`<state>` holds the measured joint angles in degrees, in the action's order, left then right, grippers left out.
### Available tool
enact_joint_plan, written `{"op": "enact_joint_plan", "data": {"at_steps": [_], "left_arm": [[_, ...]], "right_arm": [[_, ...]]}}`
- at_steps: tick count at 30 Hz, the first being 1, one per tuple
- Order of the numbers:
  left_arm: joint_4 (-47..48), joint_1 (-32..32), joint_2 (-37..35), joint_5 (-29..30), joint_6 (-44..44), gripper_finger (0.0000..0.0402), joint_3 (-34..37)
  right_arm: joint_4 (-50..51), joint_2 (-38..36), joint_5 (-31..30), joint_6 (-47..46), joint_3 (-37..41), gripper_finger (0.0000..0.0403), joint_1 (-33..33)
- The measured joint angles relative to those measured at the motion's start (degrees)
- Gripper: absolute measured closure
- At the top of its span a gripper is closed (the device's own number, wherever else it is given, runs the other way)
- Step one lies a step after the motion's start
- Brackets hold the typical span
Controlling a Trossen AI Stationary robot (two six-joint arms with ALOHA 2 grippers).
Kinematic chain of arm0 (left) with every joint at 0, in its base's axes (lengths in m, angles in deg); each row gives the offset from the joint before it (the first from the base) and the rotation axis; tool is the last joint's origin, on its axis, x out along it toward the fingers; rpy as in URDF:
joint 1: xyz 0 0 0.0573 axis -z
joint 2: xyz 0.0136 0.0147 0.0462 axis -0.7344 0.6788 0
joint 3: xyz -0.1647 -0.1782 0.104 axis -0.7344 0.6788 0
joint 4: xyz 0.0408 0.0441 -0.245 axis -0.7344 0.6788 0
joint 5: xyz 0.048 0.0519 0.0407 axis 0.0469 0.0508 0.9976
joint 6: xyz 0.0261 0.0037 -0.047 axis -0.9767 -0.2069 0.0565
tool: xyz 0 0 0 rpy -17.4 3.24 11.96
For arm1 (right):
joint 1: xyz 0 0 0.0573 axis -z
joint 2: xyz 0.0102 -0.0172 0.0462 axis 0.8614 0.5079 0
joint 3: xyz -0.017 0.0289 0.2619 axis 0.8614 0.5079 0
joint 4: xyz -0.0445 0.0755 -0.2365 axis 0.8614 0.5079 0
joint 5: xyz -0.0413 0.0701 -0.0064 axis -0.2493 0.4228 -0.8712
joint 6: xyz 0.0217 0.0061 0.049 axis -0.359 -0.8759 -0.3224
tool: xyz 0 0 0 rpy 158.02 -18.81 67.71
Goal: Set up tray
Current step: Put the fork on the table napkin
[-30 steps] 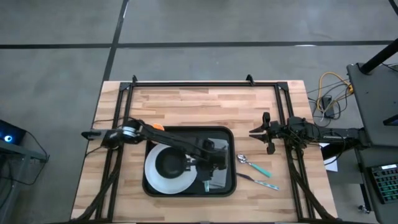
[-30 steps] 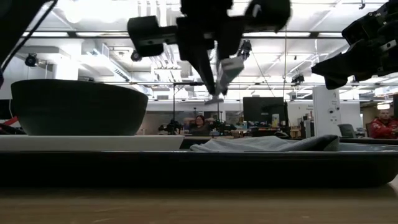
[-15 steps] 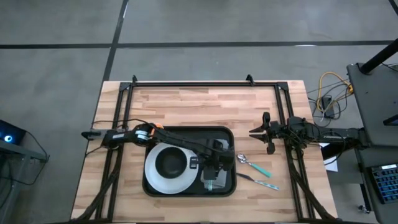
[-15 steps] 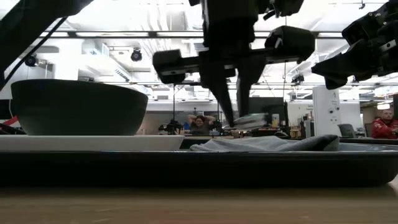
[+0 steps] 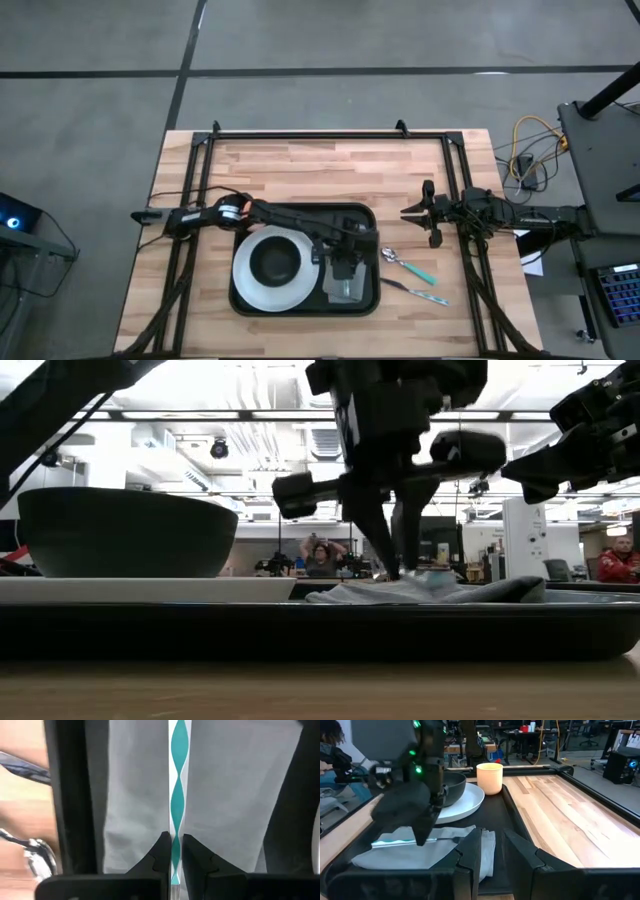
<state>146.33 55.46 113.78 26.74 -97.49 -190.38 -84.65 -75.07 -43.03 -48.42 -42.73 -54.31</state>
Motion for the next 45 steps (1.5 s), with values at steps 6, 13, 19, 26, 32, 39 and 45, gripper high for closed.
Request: {"op": "enact_joint_plan", "data": {"at_steps": [6,13,19,26,32,39,45], "left_arm": [[-2.52,-0.46,0.04,0.07,0.33,0.0395,2.38],[-4.31,-0.46,0.03,-0.02,0.38,0.0394,4.91],[-4.79,-0.44,0.0,0.03,0.38,0.0377,5.07],[-7.91,-0.44,0.0,1.2,1.39,0.0373,4.9],[-8.07,-0.5,0.0,1.74,1.95,0.0371,4.9],[-7.56,-0.5,0.0,2.03,3.68,0.037,4.87],[-4.42,-0.39,0.0,2.03,4.67,0.037,4.72]], "right_arm": [[0.0,0.0,-0.01,0.0,0.0,0.0335,0.0],[0.0,0.0,0.01,0.0,0.0,0.0335,0.0],[0.0,0.0,0.0,0.0,0.0,0.0335,0.01],[-0.02,0.0,-0.01,0.0,0.0,0.0335,0.02],[0.0,0.02,-0.01,0.0,0.0,0.0335,0.02],[-0.01,0.02,-0.01,0.0,0.0,0.0335,0.02],[0.0,0.02,-0.01,0.0,0.0,0.0335,0.02]]}}
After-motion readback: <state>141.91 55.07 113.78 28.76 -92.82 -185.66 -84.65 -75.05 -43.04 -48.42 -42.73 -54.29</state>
